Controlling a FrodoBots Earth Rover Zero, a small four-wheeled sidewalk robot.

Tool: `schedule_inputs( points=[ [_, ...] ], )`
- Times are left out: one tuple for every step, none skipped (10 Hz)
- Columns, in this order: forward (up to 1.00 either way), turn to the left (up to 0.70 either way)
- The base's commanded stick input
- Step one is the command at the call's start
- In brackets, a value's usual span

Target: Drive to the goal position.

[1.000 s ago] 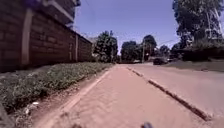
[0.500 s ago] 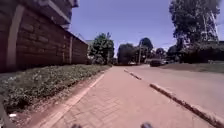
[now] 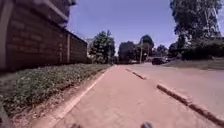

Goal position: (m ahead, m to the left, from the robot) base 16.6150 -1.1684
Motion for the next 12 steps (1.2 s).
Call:
schedule_inputs(
  points=[
    [0.85,-0.18],
    [0.85,0.0],
    [0.85,0.0],
    [0.85,0.0],
    [0.85,0.0],
    [0.85,0.0],
    [0.85,0.0],
    [0.85,0.0],
    [0.85,-0.21],
    [0.85,-0.3],
    [0.85,-0.26],
    [0.85,-0.11]
  ],
)
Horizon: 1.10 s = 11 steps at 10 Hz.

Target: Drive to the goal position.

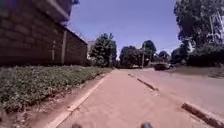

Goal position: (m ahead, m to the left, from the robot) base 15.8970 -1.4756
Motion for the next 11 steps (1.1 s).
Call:
schedule_inputs(
  points=[
    [0.85,0.0],
    [0.85,0.0],
    [0.85,0.0],
    [0.85,0.0],
    [0.85,0.0],
    [0.85,-0.04],
    [0.85,-0.07],
    [0.85,-0.19],
    [0.85,-0.32],
    [0.85,-0.21],
    [0.85,-0.05]
  ],
)
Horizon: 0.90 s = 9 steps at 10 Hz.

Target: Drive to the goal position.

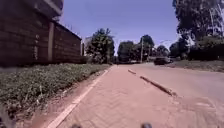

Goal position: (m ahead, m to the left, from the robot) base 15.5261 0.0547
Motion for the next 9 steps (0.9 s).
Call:
schedule_inputs(
  points=[
    [0.85,0.0],
    [0.85,0.0],
    [0.85,0.0],
    [0.85,0.0],
    [0.85,0.0],
    [0.85,0.0],
    [0.85,0.0],
    [0.85,0.0],
    [0.85,0.0]
  ],
)
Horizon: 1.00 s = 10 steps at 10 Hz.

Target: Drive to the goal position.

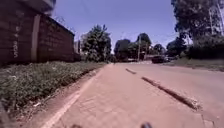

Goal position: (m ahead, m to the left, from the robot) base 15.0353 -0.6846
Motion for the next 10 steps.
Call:
schedule_inputs(
  points=[
    [0.85,-0.03],
    [0.85,-0.34],
    [0.85,-0.26],
    [0.85,-0.18],
    [0.85,-0.1],
    [0.85,-0.02],
    [0.85,0.0],
    [0.85,0.0],
    [0.85,0.0],
    [0.85,0.0]
  ],
)
